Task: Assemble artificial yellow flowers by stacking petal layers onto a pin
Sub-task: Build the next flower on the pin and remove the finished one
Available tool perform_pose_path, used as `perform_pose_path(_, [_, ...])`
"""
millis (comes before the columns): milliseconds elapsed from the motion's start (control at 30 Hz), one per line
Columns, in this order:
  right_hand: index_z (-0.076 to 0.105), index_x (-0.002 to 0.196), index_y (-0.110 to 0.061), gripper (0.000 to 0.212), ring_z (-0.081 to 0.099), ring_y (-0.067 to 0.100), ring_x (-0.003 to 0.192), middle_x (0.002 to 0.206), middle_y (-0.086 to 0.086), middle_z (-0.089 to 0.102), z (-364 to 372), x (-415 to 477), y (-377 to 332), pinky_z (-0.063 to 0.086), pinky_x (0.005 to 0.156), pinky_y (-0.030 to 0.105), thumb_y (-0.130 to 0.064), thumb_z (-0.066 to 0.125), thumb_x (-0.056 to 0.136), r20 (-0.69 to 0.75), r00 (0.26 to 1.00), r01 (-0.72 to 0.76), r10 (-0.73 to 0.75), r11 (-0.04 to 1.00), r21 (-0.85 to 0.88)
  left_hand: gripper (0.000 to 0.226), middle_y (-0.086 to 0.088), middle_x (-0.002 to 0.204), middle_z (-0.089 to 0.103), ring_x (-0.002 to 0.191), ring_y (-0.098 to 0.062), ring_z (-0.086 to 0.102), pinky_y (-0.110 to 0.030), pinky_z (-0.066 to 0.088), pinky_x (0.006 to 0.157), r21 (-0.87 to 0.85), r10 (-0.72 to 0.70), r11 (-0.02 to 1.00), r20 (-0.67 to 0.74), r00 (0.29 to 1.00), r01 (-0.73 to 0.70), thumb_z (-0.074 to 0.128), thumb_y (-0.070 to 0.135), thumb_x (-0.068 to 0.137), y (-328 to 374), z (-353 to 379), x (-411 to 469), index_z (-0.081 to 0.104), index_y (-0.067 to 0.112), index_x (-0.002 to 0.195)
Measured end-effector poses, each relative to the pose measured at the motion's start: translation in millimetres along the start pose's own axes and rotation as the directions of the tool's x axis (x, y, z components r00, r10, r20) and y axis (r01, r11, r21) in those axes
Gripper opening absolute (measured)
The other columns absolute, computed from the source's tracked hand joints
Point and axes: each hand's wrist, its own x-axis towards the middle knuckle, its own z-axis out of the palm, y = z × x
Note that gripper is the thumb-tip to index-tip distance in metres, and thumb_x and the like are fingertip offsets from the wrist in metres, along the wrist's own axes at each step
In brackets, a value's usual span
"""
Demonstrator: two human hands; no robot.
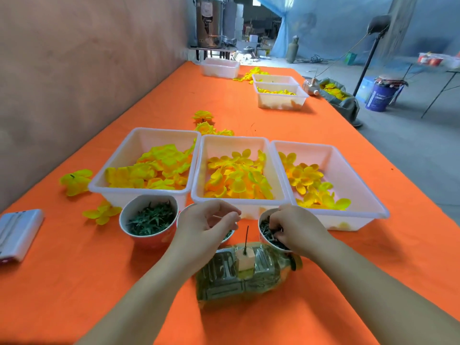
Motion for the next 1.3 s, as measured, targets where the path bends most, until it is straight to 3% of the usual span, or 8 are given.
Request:
perform_pose_path(100, [0.073,0.102,-0.027,0.022,0.059,0.024,0.102,0.107,-0.001,0.060,1.2,-4.3,-2.0,0.043,0.071,0.028,-0.019,0.058,0.089,-0.049,0.999,-0.019,0.019,1.000,-0.001,0.016,0.005,0.088,0.075,0.085,-0.010,0.073,-0.022,0.056,0.070,-0.101,0.022,0.995,-0.025,0.999,-0.025,0.062,0.016,0.097,0.2,8.1,-10.1,0.075,0.019,0.088])
perform_pose_path(300, [0.073,0.099,-0.026,0.020,0.059,0.021,0.097,0.104,-0.002,0.060,0.2,-15.3,-1.7,0.040,0.068,0.029,-0.037,0.056,0.097,-0.148,0.988,-0.033,0.037,0.999,0.029,0.019,0.000,0.091,0.075,0.089,-0.018,0.074,-0.024,0.055,0.070,-0.255,0.088,0.964,0.014,0.996,-0.081,0.059,0.029,0.092,6.0,24.4,-21.7,0.075,0.023,0.088])
perform_pose_path(500, [0.068,0.086,-0.026,0.011,0.060,0.018,0.090,0.090,-0.007,0.065,-6.7,-20.1,-3.8,0.045,0.068,0.030,-0.018,0.061,0.084,-0.193,0.976,-0.060,0.101,0.976,0.209,0.021,-0.002,0.072,0.069,0.067,-0.020,0.064,-0.038,0.047,0.057,-0.320,0.116,0.941,0.006,0.993,-0.108,0.055,0.023,0.093,6.7,39.1,-25.6,0.074,0.018,0.086])
perform_pose_path(633, [0.069,0.076,-0.019,0.010,0.064,0.014,0.079,0.077,-0.006,0.069,-15.4,-17.5,-4.1,0.050,0.070,0.031,-0.024,0.072,0.084,-0.192,0.970,-0.045,0.152,0.881,0.470,0.021,-0.004,0.070,0.067,0.066,-0.020,0.062,-0.035,0.048,0.058,-0.351,0.097,0.932,-0.002,0.995,-0.091,0.057,0.025,0.092,6.1,38.4,-24.5,0.076,0.017,0.086])
perform_pose_path(767, [0.072,0.077,-0.017,0.013,0.072,0.014,0.069,0.070,0.003,0.074,-28.1,-21.5,-9.1,0.049,0.054,0.027,-0.017,0.071,0.089,-0.130,0.977,-0.022,0.170,0.682,0.731,0.019,-0.007,0.071,0.069,0.067,-0.019,0.065,-0.031,0.051,0.059,-0.370,0.092,0.923,-0.050,0.994,-0.104,0.061,0.023,0.091,4.1,38.8,-25.9,0.078,0.015,0.090])
perform_pose_path(900, [0.075,0.080,-0.012,0.008,0.071,0.014,0.066,0.067,0.005,0.073,-39.5,-32.5,-21.9,0.049,0.051,0.026,-0.006,0.074,0.085,-0.107,0.988,0.036,0.114,0.501,0.865,0.005,-0.007,0.075,0.072,0.072,-0.019,0.070,-0.029,0.056,0.064,-0.361,0.111,0.921,-0.115,0.987,-0.146,0.073,0.024,0.083,5.5,38.9,-28.7,0.077,0.023,0.087])
perform_pose_path(1133, [0.076,0.082,-0.016,0.016,0.065,0.008,0.065,0.069,-0.005,0.071,-69.8,-48.6,-46.9,0.047,0.053,0.019,-0.002,0.071,0.087,-0.212,0.971,0.238,-0.109,0.498,0.834,0.008,-0.004,0.078,0.072,0.077,-0.025,0.074,-0.038,0.060,0.067,-0.415,0.032,0.904,-0.179,0.983,-0.105,0.076,0.023,0.081,5.7,39.7,-28.2,0.070,0.017,0.080])
perform_pose_path(1300, [0.073,0.086,-0.012,0.013,0.063,0.009,0.065,0.073,-0.002,0.071,-76.4,-49.7,-48.7,0.047,0.055,0.022,-0.001,0.068,0.090,-0.173,0.970,0.235,-0.173,0.465,0.853,0.012,-0.013,0.076,0.073,0.079,-0.029,0.073,-0.041,0.059,0.072,-0.440,0.042,0.890,-0.173,0.984,-0.115,0.076,0.020,0.083,7.1,40.6,-29.4,0.073,0.010,0.079])
